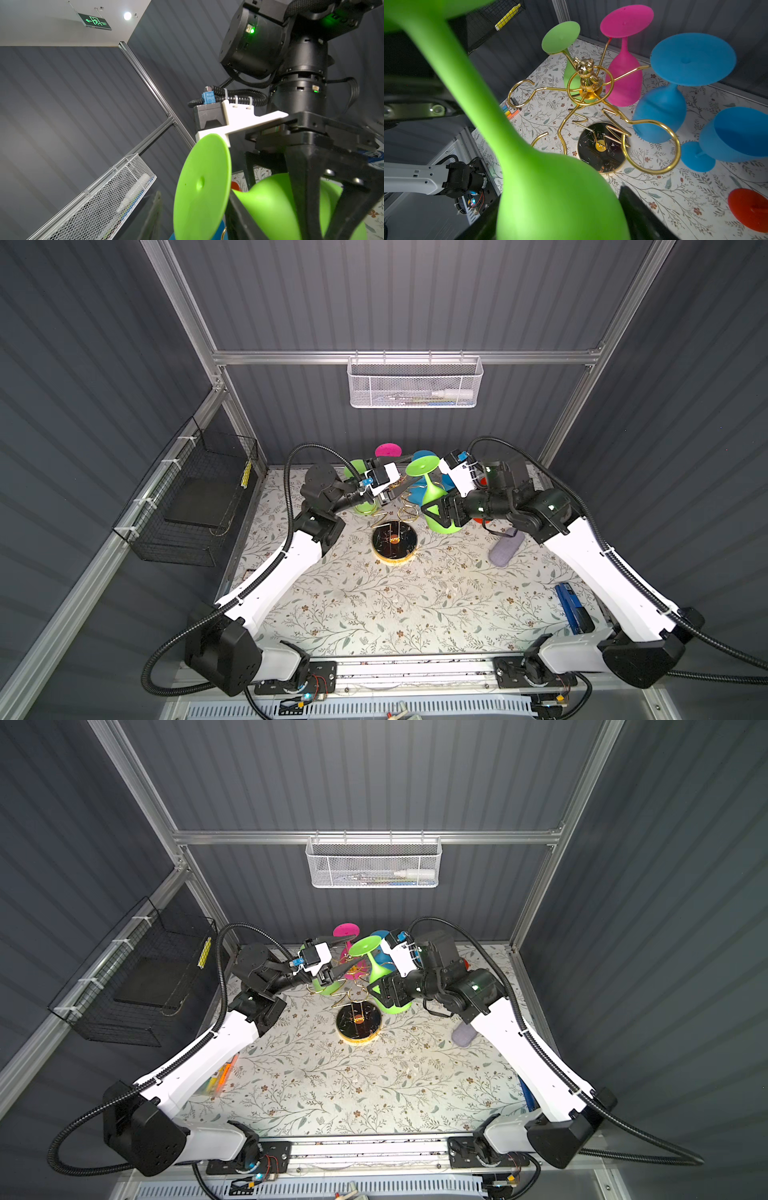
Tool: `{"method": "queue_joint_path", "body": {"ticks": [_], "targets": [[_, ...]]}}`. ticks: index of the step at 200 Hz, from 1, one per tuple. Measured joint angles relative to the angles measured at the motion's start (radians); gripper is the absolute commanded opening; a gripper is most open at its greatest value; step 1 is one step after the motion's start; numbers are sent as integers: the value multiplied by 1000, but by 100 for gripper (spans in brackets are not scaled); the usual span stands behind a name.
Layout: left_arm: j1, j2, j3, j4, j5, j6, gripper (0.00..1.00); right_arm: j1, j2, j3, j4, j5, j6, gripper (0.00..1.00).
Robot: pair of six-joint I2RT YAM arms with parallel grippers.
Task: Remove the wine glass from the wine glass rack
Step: 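Close the right gripper on the green glass bowl while the left holds its stem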
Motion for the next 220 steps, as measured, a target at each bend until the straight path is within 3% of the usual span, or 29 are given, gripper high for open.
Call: {"method": "queue_joint_path", "body": {"ticks": [69, 89, 110, 126, 153, 191, 220], "targets": [[-11, 0, 0, -2, 3, 20, 24, 8, 7, 14, 0, -22, 13, 48], [-10, 0, 2, -12, 3, 36, 15, 8, 7, 14, -3, -22, 20, 56], [-3, 0, 3, -44, -11, 83, 0, 8, 1, 16, -7, -24, 36, 73], [10, 0, 3, -82, -28, 97, 0, 7, -18, 16, -2, -22, 49, 86], [-5, -15, 0, -108, -51, 89, 0, 15, -37, 3, 33, -31, 39, 99], [-10, -57, -27, -143, -137, 13, 0, -8, -88, -66, 121, -48, 57, 99], [-11, -81, -27, -192, -265, -131, 0, -93, -190, -175, 241, -110, 111, 99]]}}
